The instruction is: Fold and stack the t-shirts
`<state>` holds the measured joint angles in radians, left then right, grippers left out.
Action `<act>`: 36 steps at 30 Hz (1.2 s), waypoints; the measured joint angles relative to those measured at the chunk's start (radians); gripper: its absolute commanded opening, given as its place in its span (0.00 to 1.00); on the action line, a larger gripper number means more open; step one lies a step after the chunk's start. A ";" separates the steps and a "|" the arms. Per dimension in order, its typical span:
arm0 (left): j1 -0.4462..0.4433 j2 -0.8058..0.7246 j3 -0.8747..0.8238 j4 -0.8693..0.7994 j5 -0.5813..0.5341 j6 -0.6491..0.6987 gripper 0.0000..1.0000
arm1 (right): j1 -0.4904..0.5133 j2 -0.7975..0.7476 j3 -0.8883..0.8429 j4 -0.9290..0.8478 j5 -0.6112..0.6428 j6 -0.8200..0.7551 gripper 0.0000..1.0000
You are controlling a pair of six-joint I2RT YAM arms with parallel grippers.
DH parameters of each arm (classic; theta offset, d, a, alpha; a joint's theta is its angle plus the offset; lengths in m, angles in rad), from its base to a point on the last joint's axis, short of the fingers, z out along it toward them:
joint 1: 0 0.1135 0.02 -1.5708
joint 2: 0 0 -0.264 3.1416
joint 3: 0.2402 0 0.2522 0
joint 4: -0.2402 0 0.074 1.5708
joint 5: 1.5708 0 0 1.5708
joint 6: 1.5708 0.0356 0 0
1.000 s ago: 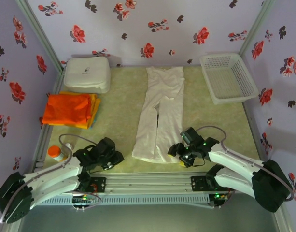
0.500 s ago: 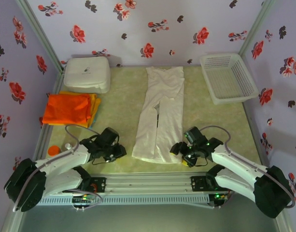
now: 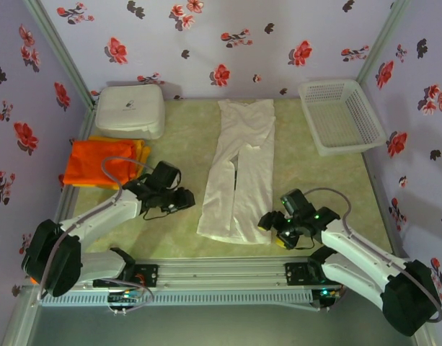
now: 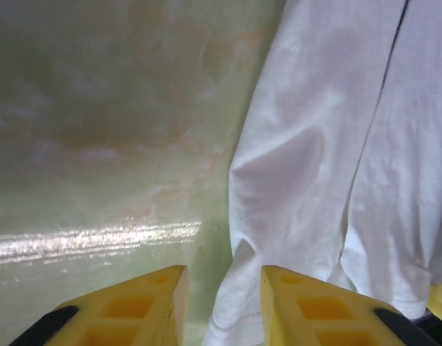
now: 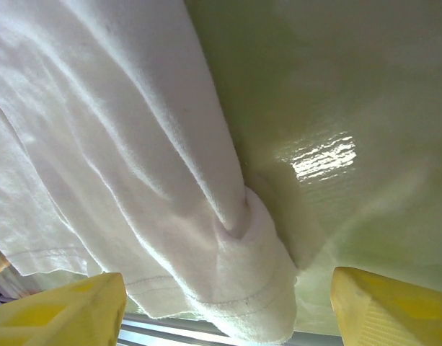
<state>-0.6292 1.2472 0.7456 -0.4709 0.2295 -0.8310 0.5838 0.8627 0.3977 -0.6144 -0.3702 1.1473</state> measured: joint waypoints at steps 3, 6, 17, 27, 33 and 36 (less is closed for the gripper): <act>0.014 0.023 0.048 -0.026 0.000 0.040 0.33 | -0.002 -0.008 0.000 -0.010 0.004 -0.006 0.76; 0.029 0.043 0.091 -0.047 0.000 0.077 0.34 | -0.005 -0.011 0.000 -0.013 0.008 -0.015 0.76; 0.046 0.126 0.235 -0.106 0.000 0.166 0.39 | -0.010 -0.033 0.000 -0.047 0.038 -0.039 0.77; 0.053 0.179 0.323 -0.132 0.003 0.232 0.48 | -0.010 -0.043 0.000 -0.084 0.071 -0.068 0.78; 0.054 0.198 0.345 -0.128 0.004 0.282 0.60 | -0.011 -0.069 0.010 -0.128 0.111 -0.087 0.80; 0.054 0.203 0.348 -0.121 0.004 0.305 0.60 | -0.011 -0.074 0.020 -0.140 0.127 -0.098 0.80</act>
<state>-0.5755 1.4506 1.0935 -0.5922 0.2337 -0.5259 0.5728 0.7891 0.4179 -0.7544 -0.2432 1.0489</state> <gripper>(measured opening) 0.600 0.803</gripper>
